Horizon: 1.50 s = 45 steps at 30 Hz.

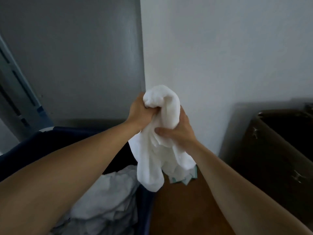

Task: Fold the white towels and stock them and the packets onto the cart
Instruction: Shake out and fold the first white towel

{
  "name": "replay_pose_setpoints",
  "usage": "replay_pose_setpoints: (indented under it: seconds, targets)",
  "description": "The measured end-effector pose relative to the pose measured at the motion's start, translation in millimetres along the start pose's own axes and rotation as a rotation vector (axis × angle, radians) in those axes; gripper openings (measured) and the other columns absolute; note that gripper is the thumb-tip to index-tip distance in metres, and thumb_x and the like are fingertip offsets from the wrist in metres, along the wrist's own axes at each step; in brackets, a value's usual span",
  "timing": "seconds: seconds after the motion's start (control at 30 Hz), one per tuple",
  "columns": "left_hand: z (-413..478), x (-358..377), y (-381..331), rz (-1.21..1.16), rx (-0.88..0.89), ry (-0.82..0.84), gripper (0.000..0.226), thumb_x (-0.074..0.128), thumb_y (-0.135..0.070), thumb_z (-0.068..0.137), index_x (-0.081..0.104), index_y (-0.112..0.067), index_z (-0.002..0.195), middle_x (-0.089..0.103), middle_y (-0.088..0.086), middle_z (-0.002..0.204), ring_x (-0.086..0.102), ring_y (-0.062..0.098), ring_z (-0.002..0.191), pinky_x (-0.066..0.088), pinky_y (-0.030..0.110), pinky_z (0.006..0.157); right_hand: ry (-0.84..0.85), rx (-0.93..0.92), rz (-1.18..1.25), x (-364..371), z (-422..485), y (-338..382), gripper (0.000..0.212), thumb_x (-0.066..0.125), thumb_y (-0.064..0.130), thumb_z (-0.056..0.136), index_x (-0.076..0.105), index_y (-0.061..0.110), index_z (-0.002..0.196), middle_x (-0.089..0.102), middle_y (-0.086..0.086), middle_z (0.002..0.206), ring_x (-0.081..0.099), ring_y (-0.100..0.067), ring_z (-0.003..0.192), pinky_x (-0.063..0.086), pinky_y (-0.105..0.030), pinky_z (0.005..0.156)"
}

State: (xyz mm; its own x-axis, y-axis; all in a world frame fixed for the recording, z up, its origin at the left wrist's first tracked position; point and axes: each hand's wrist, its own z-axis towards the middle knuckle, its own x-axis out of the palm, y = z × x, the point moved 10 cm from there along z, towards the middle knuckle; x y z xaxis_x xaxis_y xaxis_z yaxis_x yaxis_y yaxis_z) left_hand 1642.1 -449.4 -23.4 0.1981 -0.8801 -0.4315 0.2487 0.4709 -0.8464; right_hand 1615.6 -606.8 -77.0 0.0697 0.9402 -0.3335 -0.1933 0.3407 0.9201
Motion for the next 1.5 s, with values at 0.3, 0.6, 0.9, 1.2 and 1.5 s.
replay_pose_setpoints:
  seconds: [0.3,0.6,0.9,1.2,1.5]
  targets:
    - [-10,92,-96,-0.267,0.154,0.150,0.010,0.068,-0.017,0.086,0.066,-0.027,0.090,0.073,0.000,0.090,0.070,0.013,0.084,0.061,0.040,0.077,-0.238,0.119,-0.103,-154,-27,-33,0.096,0.081,0.068,0.058,0.041,0.040,0.141,0.057,0.012,0.133,0.057,-0.013,0.117,0.051,-0.042,0.097]
    - [-27,210,-12,-0.336,0.062,0.587,0.038,0.073,-0.028,0.088,0.062,-0.024,0.124,0.071,-0.003,0.115,0.067,0.014,0.108,0.055,0.046,0.094,-0.425,0.257,-0.202,-188,-45,-96,0.025,0.065,0.047,0.084,0.064,0.025,0.097,0.070,0.005,0.087,0.067,-0.020,0.084,0.057,-0.045,0.078]
    - [-53,258,39,0.321,0.055,1.057,0.119,0.087,-0.034,0.073,0.004,-0.027,0.158,0.017,-0.006,0.160,0.020,0.018,0.147,0.026,0.033,0.117,-0.143,0.213,-0.656,-147,-32,-131,0.031,0.065,0.021,0.086,0.071,0.028,0.116,0.063,-0.001,0.106,0.061,-0.024,0.103,0.047,-0.033,0.087]
    - [-44,293,40,0.288,-0.030,0.837,0.031,0.065,-0.017,0.085,0.060,-0.011,0.115,0.063,0.013,0.113,0.062,0.030,0.102,0.057,0.042,0.081,0.220,0.231,-0.278,-160,-11,-164,0.044,0.088,0.028,0.069,0.071,0.020,0.109,0.071,0.004,0.100,0.066,-0.011,0.091,0.051,-0.028,0.081]
    - [-20,275,-6,-0.319,-0.269,0.537,0.019,0.052,-0.003,0.095,0.059,-0.012,0.111,0.067,0.009,0.102,0.067,0.027,0.088,0.060,0.040,0.067,0.222,0.716,0.038,-218,-13,-240,0.053,0.057,0.061,0.092,0.068,0.017,0.119,0.072,-0.007,0.109,0.067,-0.026,0.101,0.051,-0.038,0.086]
